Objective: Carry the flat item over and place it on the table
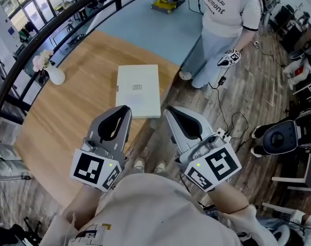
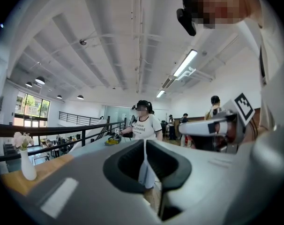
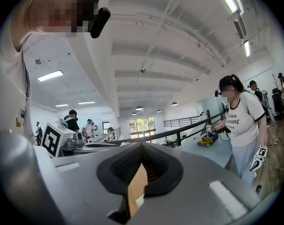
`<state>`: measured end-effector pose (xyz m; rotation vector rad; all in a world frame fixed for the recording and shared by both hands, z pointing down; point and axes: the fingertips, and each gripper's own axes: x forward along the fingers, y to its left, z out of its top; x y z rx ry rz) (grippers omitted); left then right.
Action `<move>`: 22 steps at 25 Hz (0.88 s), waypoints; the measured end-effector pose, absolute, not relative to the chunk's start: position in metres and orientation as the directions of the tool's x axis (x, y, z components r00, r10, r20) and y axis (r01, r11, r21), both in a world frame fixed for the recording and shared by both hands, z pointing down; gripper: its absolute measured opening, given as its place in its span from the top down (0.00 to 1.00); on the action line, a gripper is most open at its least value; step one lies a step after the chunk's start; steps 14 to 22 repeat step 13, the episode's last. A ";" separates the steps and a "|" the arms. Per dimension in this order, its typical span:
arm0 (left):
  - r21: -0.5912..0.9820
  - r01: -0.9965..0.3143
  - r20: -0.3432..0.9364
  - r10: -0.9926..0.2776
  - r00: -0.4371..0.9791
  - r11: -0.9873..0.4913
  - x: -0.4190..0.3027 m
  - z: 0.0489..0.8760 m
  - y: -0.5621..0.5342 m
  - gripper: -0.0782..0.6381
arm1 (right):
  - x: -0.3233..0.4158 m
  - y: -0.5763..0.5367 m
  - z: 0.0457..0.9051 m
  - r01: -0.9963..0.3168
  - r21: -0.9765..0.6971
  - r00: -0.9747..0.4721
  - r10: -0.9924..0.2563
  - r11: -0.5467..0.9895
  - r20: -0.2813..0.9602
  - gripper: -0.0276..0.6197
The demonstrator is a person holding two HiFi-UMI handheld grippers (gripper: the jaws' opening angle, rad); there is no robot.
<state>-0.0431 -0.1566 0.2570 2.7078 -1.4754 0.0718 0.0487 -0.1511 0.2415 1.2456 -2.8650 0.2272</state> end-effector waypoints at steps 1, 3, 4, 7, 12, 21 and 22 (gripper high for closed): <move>0.029 -0.839 0.070 -0.836 0.544 -0.543 -0.044 0.259 -0.158 0.87 | 0.048 -0.153 0.243 -0.728 -0.130 -0.684 -0.726 0.673 0.068 0.96; 0.032 -0.836 0.075 -0.833 0.548 -0.548 -0.044 0.262 -0.159 0.87 | 0.046 -0.155 0.245 -0.726 -0.134 -0.686 -0.724 0.675 0.070 0.96; 0.034 -0.835 0.076 -0.832 0.550 -0.549 -0.044 0.262 -0.159 0.87 | 0.045 -0.155 0.246 -0.724 -0.135 -0.688 -0.723 0.676 0.072 0.96; 0.037 -0.835 0.078 -0.831 0.551 -0.550 -0.044 0.262 -0.158 0.87 | 0.043 -0.153 0.246 -0.719 -0.138 -0.693 -0.716 0.681 0.077 0.96; 0.041 -0.832 0.084 -0.828 0.554 -0.553 -0.043 0.263 -0.159 0.87 | 0.041 -0.155 0.247 -0.714 -0.143 -0.698 -0.710 0.685 0.087 0.96; 0.041 -0.832 0.085 -0.827 0.555 -0.554 -0.043 0.263 -0.159 0.87 | 0.040 -0.155 0.248 -0.714 -0.144 -0.699 -0.710 0.685 0.088 0.96; 0.041 -0.832 0.085 -0.827 0.555 -0.554 -0.043 0.263 -0.159 0.87 | 0.040 -0.155 0.248 -0.714 -0.144 -0.699 -0.710 0.685 0.088 0.96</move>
